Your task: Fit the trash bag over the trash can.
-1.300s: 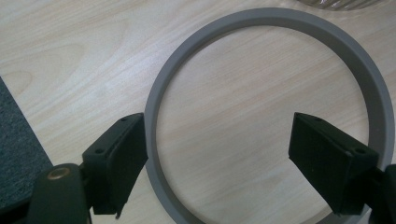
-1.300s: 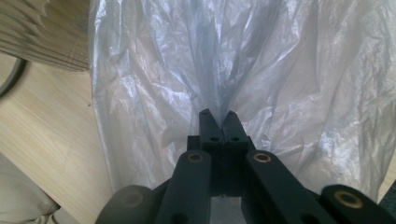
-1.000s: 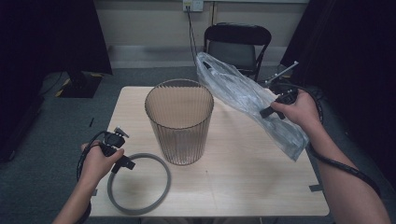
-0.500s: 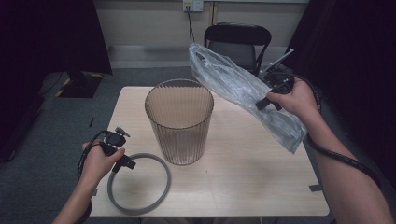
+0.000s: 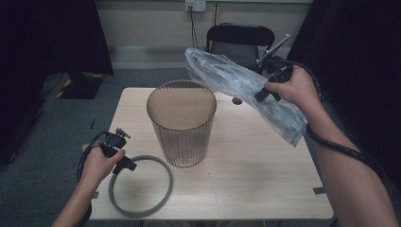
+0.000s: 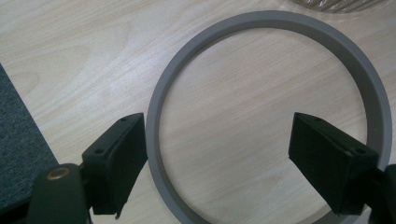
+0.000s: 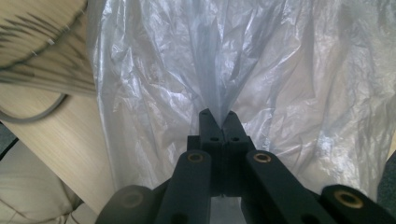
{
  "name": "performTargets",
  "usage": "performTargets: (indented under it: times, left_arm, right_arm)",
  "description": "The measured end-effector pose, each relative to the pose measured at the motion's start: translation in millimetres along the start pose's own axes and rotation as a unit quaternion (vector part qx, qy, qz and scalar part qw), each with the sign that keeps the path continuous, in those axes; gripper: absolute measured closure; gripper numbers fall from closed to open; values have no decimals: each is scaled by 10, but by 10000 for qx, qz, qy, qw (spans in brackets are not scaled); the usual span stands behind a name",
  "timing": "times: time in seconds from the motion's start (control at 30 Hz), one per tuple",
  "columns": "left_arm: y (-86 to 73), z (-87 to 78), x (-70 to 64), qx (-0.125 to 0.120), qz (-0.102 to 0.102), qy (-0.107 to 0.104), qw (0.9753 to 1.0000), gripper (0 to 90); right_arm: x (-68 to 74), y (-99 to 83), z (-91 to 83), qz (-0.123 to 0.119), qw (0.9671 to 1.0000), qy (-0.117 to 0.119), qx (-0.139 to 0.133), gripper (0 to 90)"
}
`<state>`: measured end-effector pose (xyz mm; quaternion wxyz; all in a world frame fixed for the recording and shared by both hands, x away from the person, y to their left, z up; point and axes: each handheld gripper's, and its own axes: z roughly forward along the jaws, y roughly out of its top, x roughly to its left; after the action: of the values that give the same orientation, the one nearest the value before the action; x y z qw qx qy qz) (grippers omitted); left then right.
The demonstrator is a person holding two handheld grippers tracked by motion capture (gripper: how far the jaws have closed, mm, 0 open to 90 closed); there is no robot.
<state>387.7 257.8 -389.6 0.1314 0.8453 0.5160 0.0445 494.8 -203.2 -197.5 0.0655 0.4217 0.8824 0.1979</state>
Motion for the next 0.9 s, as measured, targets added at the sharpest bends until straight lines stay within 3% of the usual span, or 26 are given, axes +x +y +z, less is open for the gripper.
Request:
performTargets:
  times: [0.17,0.27,0.5,0.9]
  left_arm:
    - [-14,6,-4,-22,-78,-4,10000,190]
    - [-19,13,-8,-43,-105,-18,9999,190]
    - [-37,41,8,0,-48,-37,10000,190]
    - [-41,56,-10,-6,-92,-46,9999,190]
  right_arm:
    - [103,130,-114,-19,9996,96,-267,900]
    - [192,200,-118,-93,9994,135,-290,900]
    - [470,318,10,-433,9981,335,-290,900]
    - [785,443,182,-656,9939,830,-304,900]
